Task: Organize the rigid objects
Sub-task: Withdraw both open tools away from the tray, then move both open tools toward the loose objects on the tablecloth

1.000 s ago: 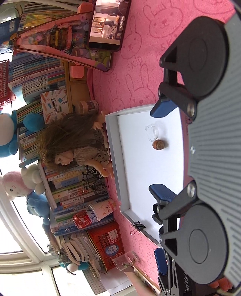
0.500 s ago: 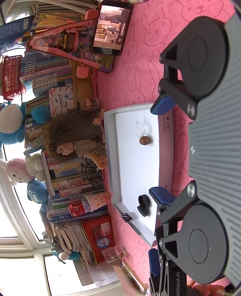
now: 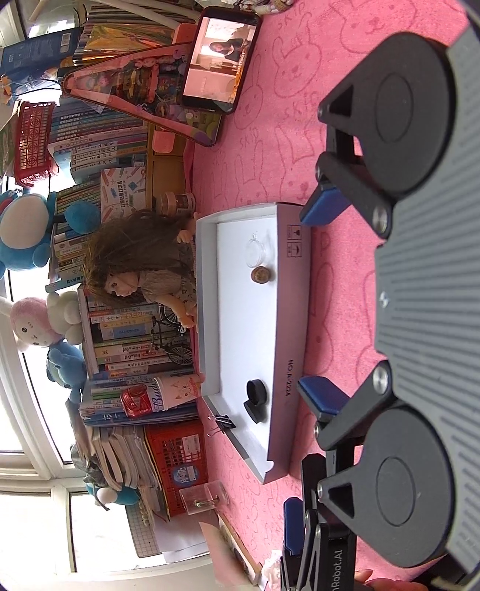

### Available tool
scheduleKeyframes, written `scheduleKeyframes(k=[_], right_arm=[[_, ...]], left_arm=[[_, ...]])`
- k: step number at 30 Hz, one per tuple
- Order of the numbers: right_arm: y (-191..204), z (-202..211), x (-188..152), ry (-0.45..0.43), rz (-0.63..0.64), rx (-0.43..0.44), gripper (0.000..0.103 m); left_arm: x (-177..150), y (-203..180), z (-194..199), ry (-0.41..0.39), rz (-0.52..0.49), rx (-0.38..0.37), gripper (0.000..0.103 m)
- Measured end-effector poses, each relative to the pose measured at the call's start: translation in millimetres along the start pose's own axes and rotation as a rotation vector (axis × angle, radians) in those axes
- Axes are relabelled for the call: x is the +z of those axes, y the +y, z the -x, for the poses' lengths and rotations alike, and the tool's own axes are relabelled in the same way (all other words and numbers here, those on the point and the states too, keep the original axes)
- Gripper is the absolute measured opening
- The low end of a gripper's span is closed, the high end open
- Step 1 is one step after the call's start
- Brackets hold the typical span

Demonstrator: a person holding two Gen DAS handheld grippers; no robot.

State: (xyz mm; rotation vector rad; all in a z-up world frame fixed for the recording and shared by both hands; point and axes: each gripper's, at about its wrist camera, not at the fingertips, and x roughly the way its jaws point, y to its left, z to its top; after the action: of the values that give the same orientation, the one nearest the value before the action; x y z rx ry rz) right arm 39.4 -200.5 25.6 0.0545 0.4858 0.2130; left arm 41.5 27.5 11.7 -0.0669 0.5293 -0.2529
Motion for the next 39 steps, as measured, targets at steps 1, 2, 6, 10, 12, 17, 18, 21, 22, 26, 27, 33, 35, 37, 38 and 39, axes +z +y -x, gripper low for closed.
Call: scheduleKeyframes(k=[1,2,6,10,12,17,18,21,22,26,27,33,35,37,38,39], right_arm=[[1,1,-2,-0.001,0.006,0.0,0.094],[2,2,-5,-0.003,0.013,-0.001,0.094],[6,7,-13,-0.012,0.04,0.001,0.095],[10,9,-20,-0.014,0.061,0.007,0.096],[11,10,-23,-0.011,0.065,0.006,0.096],[9,13,-28,-0.005,0.049,0.001,0.096],[8,14,-29,-0.004,0.046,-0.001,0.096],[5,16,-33,0.001,0.034,-0.01,0.096],[4,18,-34,0.003,0.03,-0.013,0.096],[0,21,-39,0.009,0.017,-0.024,0.096],[-1,22,-40,0.009,0.012,-0.024,0.096],[-1,27,-46,0.008,-0.002,-0.022,0.096],[-1,28,-47,0.005,-0.001,-0.024,0.096],[0,30,-49,0.002,0.0,-0.023,0.096],[0,32,-50,0.0,0.002,-0.021,0.096],[-1,33,-50,-0.001,0.004,-0.019,0.096]], left_arm=[[-2,0,1,0.001,0.0,0.0,0.087],[-4,0,2,0.001,0.001,0.0,0.087],[-10,1,5,0.002,0.001,-0.001,0.087],[-18,0,10,-0.002,-0.011,-0.001,0.087],[-21,-1,13,-0.008,-0.017,-0.003,0.087],[-25,-2,21,-0.021,-0.019,-0.014,0.086],[-25,-2,22,-0.024,-0.019,-0.015,0.086],[-27,-2,27,-0.031,-0.02,-0.016,0.086],[-27,-2,29,-0.032,-0.019,-0.017,0.086],[-30,-1,33,-0.031,-0.015,-0.019,0.084],[-30,-1,34,-0.032,-0.015,-0.02,0.083],[-36,-1,37,-0.015,-0.007,-0.036,0.07],[-38,-1,38,-0.009,-0.005,-0.036,0.066],[-40,0,39,-0.004,-0.003,-0.038,0.061],[-40,0,40,-0.001,-0.003,-0.039,0.058],[-41,0,41,0.001,-0.004,-0.039,0.054]])
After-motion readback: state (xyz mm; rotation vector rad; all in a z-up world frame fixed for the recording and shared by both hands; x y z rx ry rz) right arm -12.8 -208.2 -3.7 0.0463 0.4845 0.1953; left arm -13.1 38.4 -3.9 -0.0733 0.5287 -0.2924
